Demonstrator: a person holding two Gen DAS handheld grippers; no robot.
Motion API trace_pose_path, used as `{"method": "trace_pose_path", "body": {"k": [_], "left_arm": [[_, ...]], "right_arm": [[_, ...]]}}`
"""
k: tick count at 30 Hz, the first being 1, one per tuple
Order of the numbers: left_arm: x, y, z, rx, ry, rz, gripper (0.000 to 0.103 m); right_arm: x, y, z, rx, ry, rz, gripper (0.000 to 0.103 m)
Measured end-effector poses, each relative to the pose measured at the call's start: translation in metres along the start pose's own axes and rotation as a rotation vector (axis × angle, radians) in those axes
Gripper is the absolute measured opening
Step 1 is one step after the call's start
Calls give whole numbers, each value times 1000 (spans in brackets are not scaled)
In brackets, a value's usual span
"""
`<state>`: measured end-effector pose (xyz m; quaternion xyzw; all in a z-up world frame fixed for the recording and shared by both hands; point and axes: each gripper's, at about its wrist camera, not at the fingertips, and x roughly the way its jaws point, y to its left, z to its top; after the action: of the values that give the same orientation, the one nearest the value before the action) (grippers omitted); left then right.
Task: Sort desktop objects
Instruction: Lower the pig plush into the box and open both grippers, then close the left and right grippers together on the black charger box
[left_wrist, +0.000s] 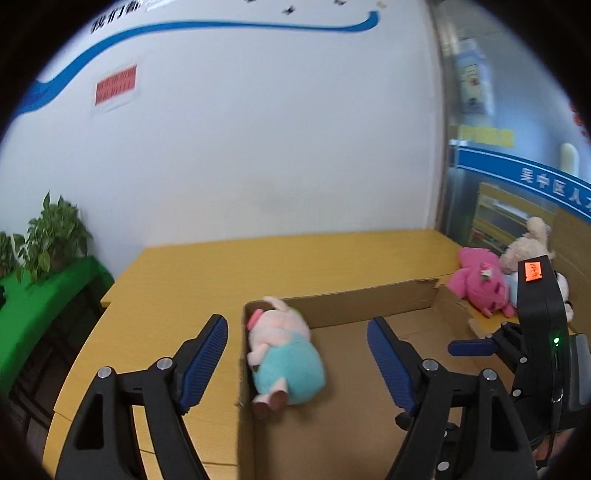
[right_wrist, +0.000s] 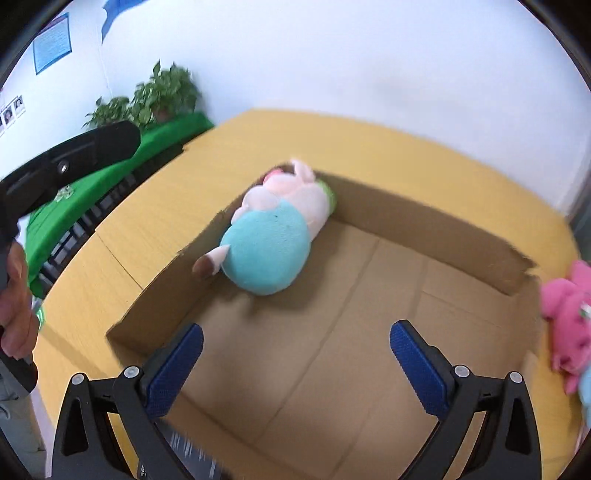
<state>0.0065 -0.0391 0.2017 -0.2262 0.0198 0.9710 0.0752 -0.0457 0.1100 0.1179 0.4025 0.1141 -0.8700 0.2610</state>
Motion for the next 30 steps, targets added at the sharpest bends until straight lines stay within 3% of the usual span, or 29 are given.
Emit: {"method": "trace_pose_path", "body": {"k": [4,5,9,16,27,28,30], "left_arm": [[-35,-32,-17,-19,-28,-66,79],[-43,-37,-23,-19,-31,-67,79],[-56,-48,-41,-16,0,-48,79],[-80,-59,-64,-74,36,-48,79],[-95,-75,-73,-37,45,-53,78],[-95,-76,-74,-34,54,-62,74],[-91,-78,-77,-32,76,-85,38]], "right_arm": [[-54,-16,-62,40,-56,-48,103],[-52,-14,-55,58,-57,-54,103],[-74,-22,-84,122,-64,-79,103],[-100,-14,-102,101,-119,-128,103],[-128,-23,-130,93,-172,-91,103],[-130,-22,-130,90,-181,-85,100],[-131,-20,-132,77,-175,-91,93]]}}
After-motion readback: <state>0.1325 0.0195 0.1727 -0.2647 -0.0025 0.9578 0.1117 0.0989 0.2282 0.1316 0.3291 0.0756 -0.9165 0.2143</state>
